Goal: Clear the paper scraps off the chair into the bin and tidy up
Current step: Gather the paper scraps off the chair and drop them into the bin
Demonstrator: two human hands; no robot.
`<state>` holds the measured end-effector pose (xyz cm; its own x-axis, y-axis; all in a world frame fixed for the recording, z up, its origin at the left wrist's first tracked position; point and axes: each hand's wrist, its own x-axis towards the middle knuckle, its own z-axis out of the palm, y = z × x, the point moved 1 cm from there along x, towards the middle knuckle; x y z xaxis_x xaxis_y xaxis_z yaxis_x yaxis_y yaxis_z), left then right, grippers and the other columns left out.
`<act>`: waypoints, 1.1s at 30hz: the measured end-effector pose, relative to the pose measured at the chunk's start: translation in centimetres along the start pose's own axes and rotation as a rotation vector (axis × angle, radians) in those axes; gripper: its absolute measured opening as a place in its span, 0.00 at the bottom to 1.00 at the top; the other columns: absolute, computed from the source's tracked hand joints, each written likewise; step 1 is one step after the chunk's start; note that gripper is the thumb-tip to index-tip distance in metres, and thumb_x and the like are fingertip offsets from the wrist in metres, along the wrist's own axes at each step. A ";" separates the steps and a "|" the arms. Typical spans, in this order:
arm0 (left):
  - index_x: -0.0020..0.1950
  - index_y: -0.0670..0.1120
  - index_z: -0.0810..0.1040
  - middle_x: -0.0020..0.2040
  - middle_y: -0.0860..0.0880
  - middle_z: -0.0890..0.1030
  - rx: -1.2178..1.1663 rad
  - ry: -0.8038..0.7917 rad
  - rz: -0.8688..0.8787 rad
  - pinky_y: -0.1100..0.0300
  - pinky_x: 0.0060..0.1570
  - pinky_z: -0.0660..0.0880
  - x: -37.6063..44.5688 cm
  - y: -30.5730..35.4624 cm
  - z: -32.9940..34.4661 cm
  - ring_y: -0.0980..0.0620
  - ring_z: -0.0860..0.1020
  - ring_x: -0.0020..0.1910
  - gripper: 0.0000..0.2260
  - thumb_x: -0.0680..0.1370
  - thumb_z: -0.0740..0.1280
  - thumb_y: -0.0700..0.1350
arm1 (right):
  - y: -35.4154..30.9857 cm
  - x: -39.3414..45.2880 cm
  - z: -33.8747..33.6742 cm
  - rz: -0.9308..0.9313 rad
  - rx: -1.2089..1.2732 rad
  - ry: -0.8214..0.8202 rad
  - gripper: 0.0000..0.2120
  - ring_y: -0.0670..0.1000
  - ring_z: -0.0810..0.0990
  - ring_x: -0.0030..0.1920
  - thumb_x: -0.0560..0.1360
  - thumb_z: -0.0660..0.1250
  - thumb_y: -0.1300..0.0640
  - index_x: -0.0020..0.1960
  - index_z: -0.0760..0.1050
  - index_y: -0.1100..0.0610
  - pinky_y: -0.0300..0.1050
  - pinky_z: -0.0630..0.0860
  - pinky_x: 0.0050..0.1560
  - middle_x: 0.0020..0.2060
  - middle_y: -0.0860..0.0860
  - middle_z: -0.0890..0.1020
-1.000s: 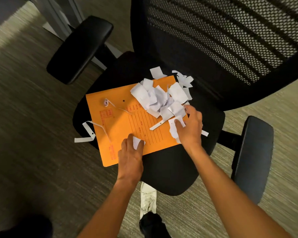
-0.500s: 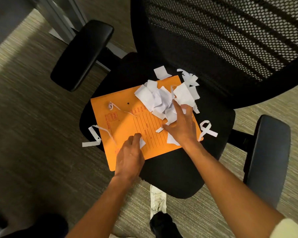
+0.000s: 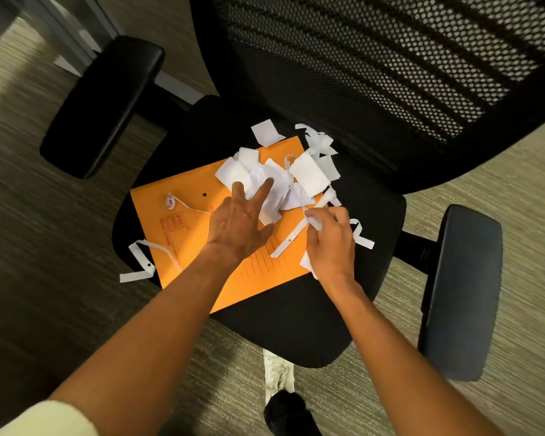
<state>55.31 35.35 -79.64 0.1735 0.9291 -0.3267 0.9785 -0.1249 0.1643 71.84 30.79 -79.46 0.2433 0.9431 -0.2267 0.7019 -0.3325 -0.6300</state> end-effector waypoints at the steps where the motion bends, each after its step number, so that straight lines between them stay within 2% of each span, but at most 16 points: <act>1: 0.77 0.58 0.50 0.67 0.40 0.65 0.018 -0.002 0.000 0.55 0.43 0.78 0.4 0.4 0.1 0.44 0.77 0.53 0.36 0.75 0.68 0.57 | 0.0 -0.4 -0.4 0.001 0.046 0.029 0.14 0.47 0.78 0.53 0.77 0.64 0.64 0.59 0.78 0.52 0.34 0.72 0.50 0.58 0.50 0.72; 5: 0.74 0.53 0.60 0.68 0.39 0.65 0.052 -0.024 -0.010 0.53 0.49 0.80 1.3 1.5 0.4 0.43 0.77 0.56 0.29 0.76 0.69 0.44 | 0.2 -1.8 -1.7 0.035 0.174 0.118 0.12 0.45 0.76 0.52 0.79 0.63 0.63 0.60 0.77 0.53 0.36 0.77 0.50 0.55 0.49 0.73; 8: 0.72 0.51 0.63 0.68 0.40 0.67 0.072 -0.020 -0.001 0.52 0.50 0.79 1.2 1.6 0.5 0.42 0.77 0.56 0.25 0.77 0.68 0.44 | 0.7 -2.7 -2.2 0.040 0.248 0.130 0.12 0.45 0.77 0.54 0.79 0.64 0.61 0.61 0.75 0.53 0.31 0.77 0.46 0.57 0.50 0.75; 14: 0.65 0.48 0.69 0.56 0.42 0.78 0.062 0.049 0.087 0.54 0.39 0.78 -0.7 0.5 0.1 0.43 0.80 0.48 0.16 0.78 0.65 0.43 | 1.4 -4.0 -1.1 0.118 0.393 -0.011 0.17 0.50 0.79 0.51 0.77 0.67 0.59 0.65 0.72 0.51 0.46 0.82 0.50 0.58 0.52 0.78; 17: 0.63 0.45 0.71 0.51 0.42 0.79 -0.043 0.098 0.116 0.56 0.34 0.77 -2.3 -0.7 -0.3 0.42 0.80 0.43 0.13 0.78 0.63 0.42 | 0.6 -3.9 -0.5 0.147 0.409 -0.087 0.22 0.51 0.80 0.54 0.77 0.68 0.59 0.69 0.69 0.51 0.45 0.82 0.49 0.57 0.53 0.78; 19: 0.61 0.45 0.72 0.48 0.43 0.79 -0.114 0.128 0.139 0.57 0.31 0.73 -3.3 -1.8 -0.4 0.42 0.79 0.40 0.11 0.79 0.62 0.42 | 0.0 -3.3 0.0 0.130 0.366 -0.121 0.25 0.49 0.79 0.48 0.76 0.69 0.58 0.71 0.66 0.49 0.43 0.80 0.46 0.53 0.51 0.77; 22: 0.59 0.46 0.73 0.47 0.44 0.78 -0.186 0.139 0.153 0.53 0.31 0.75 -5.0 -3.5 -0.6 0.44 0.78 0.38 0.09 0.80 0.60 0.44 | -1.3 -1.8 0.6 0.070 0.243 -0.153 0.33 0.49 0.78 0.47 0.76 0.69 0.57 0.75 0.57 0.43 0.45 0.77 0.50 0.48 0.48 0.76; 24: 0.59 0.45 0.74 0.46 0.45 0.77 -0.200 0.138 0.170 0.52 0.30 0.72 -6.0 -4.4 -0.7 0.44 0.77 0.38 0.09 0.80 0.59 0.43 | -2.2 -0.7 1.0 0.018 0.162 -0.173 0.39 0.50 0.79 0.50 0.76 0.69 0.57 0.76 0.50 0.39 0.46 0.78 0.52 0.50 0.51 0.78; 26: 0.58 0.45 0.74 0.44 0.45 0.76 -0.193 0.136 0.180 0.55 0.30 0.66 -7.1 -5.0 -0.9 0.45 0.75 0.37 0.09 0.80 0.59 0.42 | -3.4 0.2 1.5 -0.057 0.078 -0.186 0.40 0.52 0.80 0.55 0.76 0.70 0.57 0.77 0.48 0.39 0.47 0.78 0.53 0.54 0.54 0.80; 29: 0.55 0.45 0.73 0.42 0.46 0.74 -0.202 0.132 0.163 0.57 0.30 0.61 -8.7 -5.9 -1.1 0.45 0.74 0.35 0.07 0.80 0.59 0.42 | -4.9 1.3 2.0 -0.212 -0.047 -0.194 0.38 0.52 0.79 0.58 0.76 0.69 0.57 0.77 0.51 0.40 0.44 0.76 0.51 0.57 0.55 0.80; 31: 0.54 0.46 0.72 0.42 0.47 0.74 -0.203 0.131 0.133 0.55 0.30 0.62 -9.6 -6.5 -1.1 0.45 0.74 0.36 0.06 0.80 0.58 0.43 | -5.8 1.7 2.3 -0.326 -0.089 -0.271 0.35 0.51 0.79 0.57 0.77 0.69 0.56 0.76 0.55 0.40 0.43 0.76 0.51 0.56 0.54 0.80; 33: 0.54 0.46 0.72 0.43 0.47 0.74 -0.202 0.137 0.109 0.53 0.28 0.65 -10.3 -7.2 -1.1 0.44 0.74 0.36 0.06 0.81 0.58 0.44 | -6.5 1.5 2.8 -0.442 -0.081 -0.336 0.29 0.51 0.78 0.58 0.77 0.68 0.57 0.73 0.62 0.42 0.45 0.79 0.53 0.58 0.52 0.80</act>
<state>46.38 27.08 -76.40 0.2461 0.9541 -0.1704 0.9103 -0.1672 0.3786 65.76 34.38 -77.73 -0.3033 0.9345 -0.1865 0.7409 0.1082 -0.6628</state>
